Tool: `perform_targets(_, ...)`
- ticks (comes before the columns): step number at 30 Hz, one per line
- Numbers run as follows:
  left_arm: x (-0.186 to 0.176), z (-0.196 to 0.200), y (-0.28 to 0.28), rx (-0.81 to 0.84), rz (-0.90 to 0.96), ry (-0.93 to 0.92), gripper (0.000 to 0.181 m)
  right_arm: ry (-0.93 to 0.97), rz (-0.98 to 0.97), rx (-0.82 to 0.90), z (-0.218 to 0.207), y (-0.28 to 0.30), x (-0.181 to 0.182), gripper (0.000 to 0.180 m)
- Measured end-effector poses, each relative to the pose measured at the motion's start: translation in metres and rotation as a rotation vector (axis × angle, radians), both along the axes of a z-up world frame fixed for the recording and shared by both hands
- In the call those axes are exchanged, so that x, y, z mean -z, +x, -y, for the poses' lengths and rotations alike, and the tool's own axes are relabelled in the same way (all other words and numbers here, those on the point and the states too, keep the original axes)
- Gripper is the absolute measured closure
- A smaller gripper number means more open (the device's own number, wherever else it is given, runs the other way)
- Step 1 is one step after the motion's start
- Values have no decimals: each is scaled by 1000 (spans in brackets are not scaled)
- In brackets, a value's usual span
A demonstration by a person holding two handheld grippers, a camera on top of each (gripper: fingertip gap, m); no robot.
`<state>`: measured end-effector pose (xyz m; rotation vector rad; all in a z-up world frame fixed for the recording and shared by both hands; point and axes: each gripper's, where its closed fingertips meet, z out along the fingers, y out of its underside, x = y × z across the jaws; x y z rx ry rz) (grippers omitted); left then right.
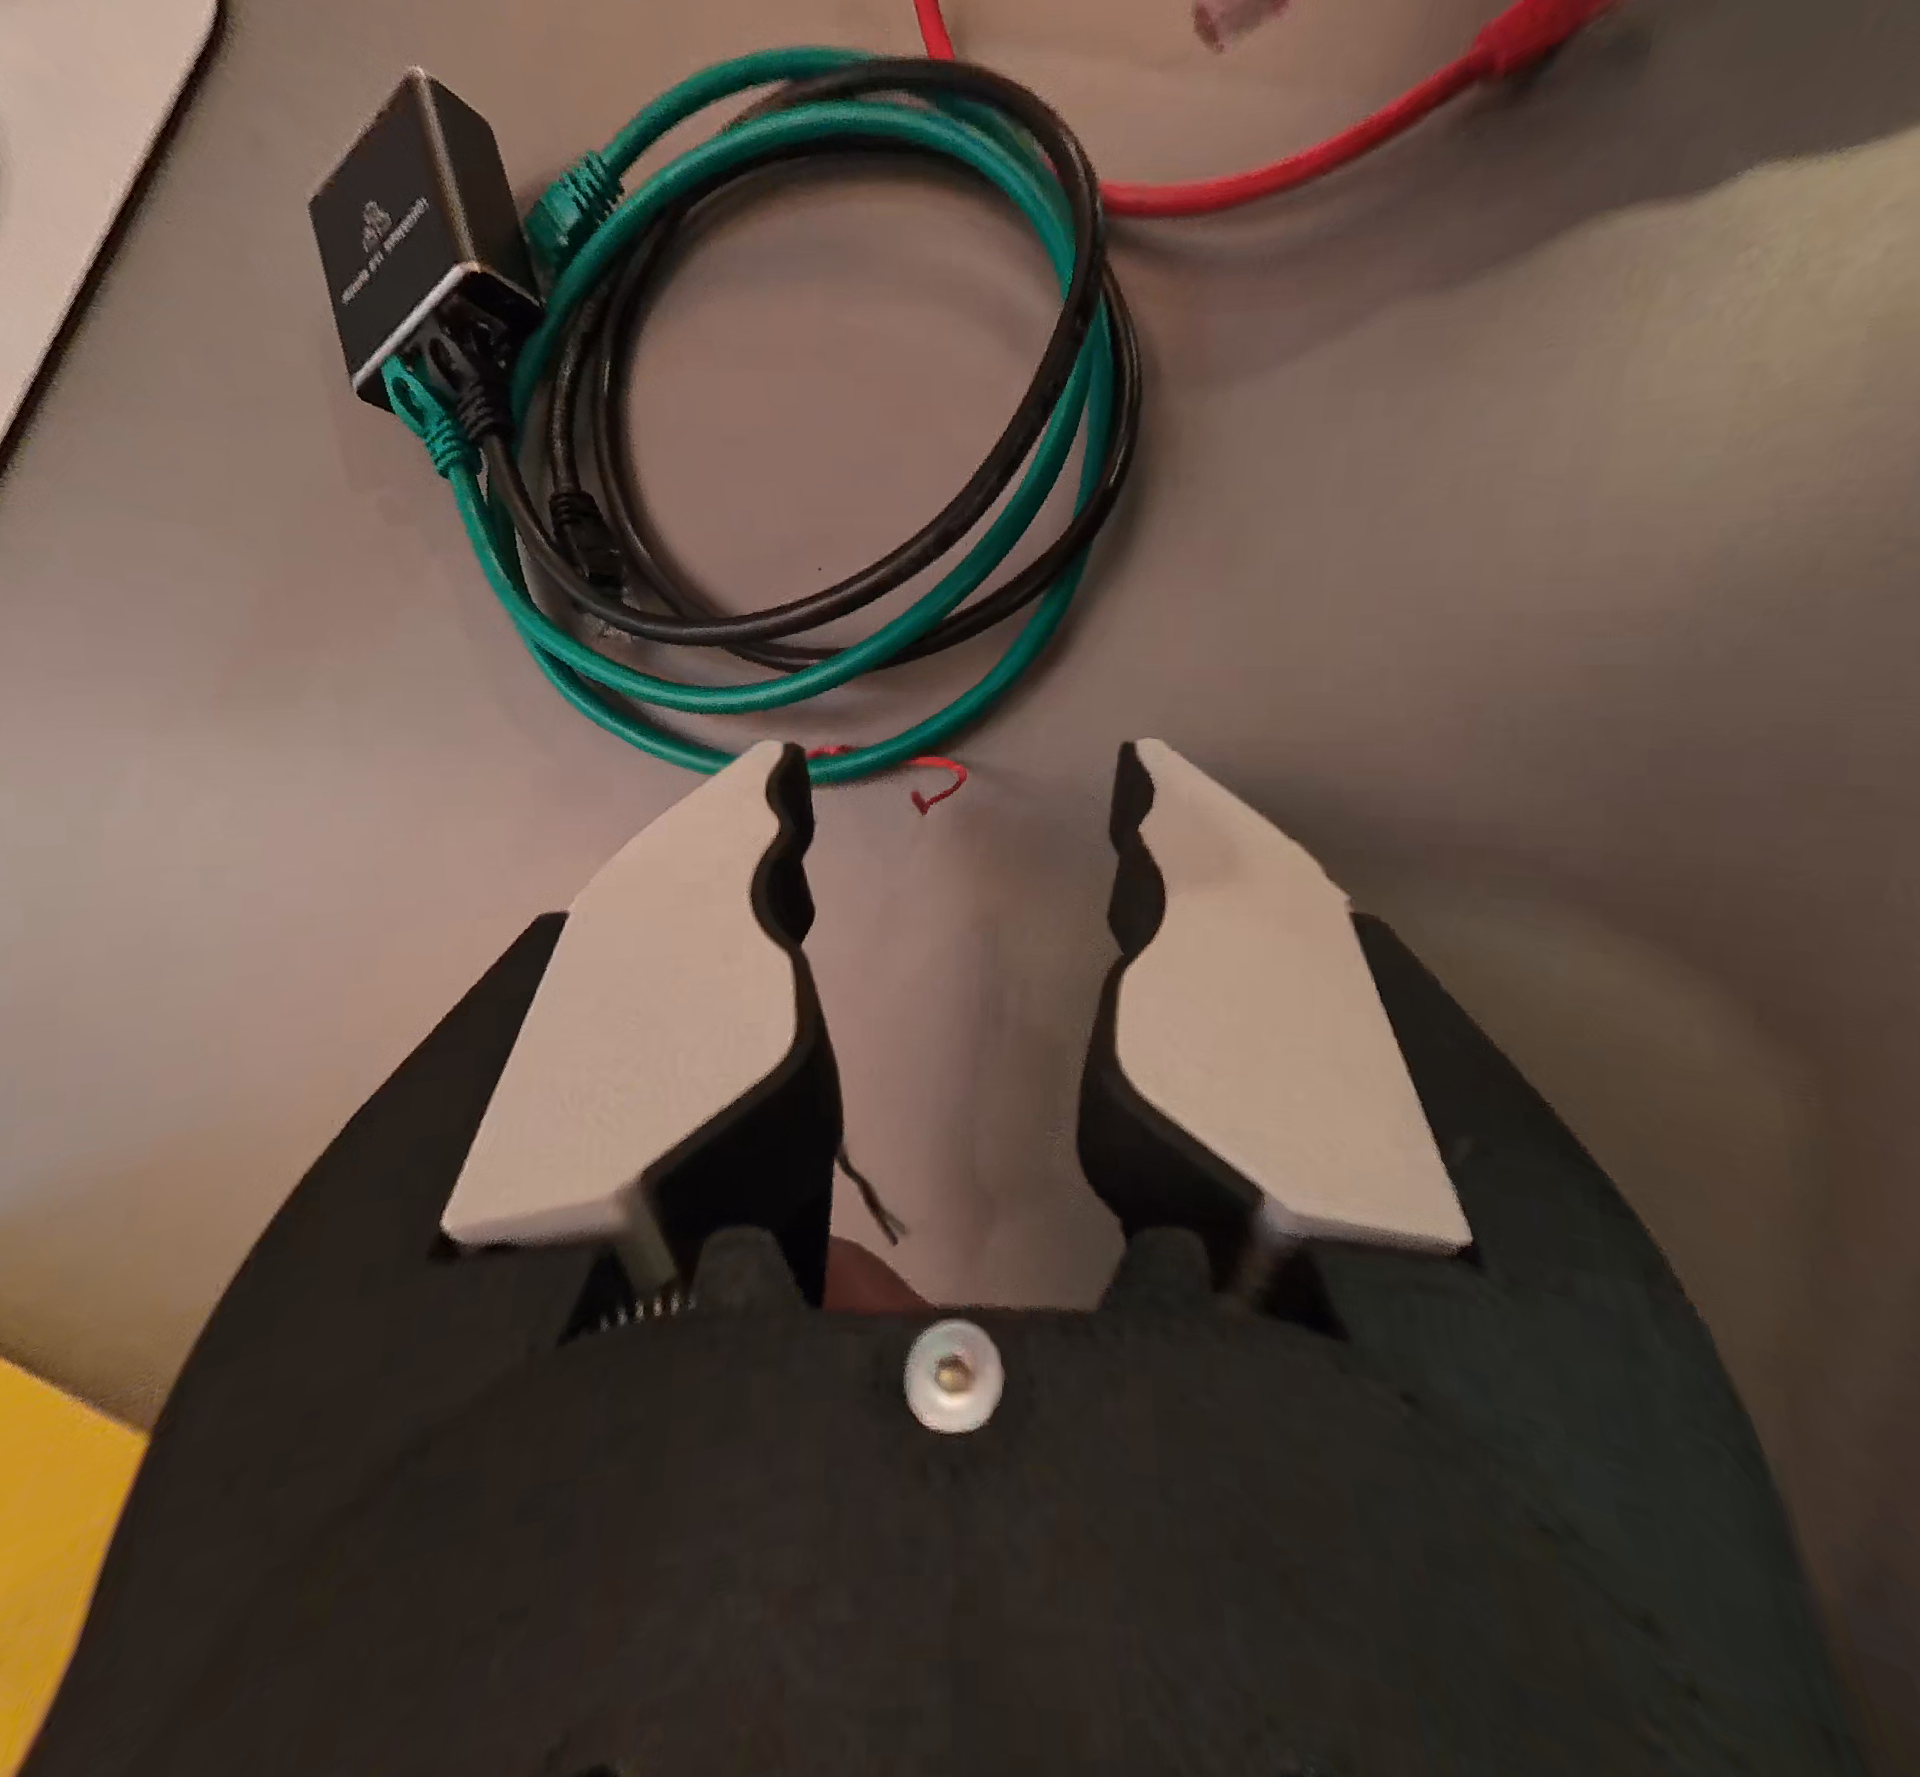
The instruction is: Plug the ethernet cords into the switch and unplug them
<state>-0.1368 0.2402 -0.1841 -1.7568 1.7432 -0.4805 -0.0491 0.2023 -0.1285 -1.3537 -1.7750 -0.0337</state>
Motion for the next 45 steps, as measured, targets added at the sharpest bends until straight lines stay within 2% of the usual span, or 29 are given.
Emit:
perform_targets(1,-5,2,2,3,41,-20,126,0,-1,0,0,0,0,168)
perform_targets(3,-20,9,9,22,149,-56,132,0,0,0,0,0,0,168)
perform_targets(6,-44,16,15,50,293,-84,168,0,-1,-1,0,0,1,168)
perform_targets(10,-64,22,18,88,398,-60,178,2,-1,-1,0,-1,1,168)
perform_targets(17,-83,31,20,154,439,-8,180,6,-2,1,-1,0,-1,168)
perform_targets(19,-84,34,22,163,424,7,174,6,-1,0,0,-1,0,168)
perform_targets(26,-87,34,30,150,407,87,133,7,-1,0,-1,-1,0,168)
perform_targets(29,-89,32,34,127,418,106,126,8,-2,1,-1,0,0,168)
perform_targets(32,-95,31,36,102,457,89,131,9,-3,2,-1,0,0,168)
perform_targets(38,-121,37,37,110,608,10,170,10,-3,1,-1,-1,0,168)
perform_targets(40,-128,41,37,137,642,8,176,10,-4,1,-1,-1,0,168)
perform_targets(43,-136,41,36,147,640,106,173,10,-3,1,-1,-1,0,168)
perform_targets(45,-139,41,37,141,641,105,172,11,-3,1,-1,-1,0,168)
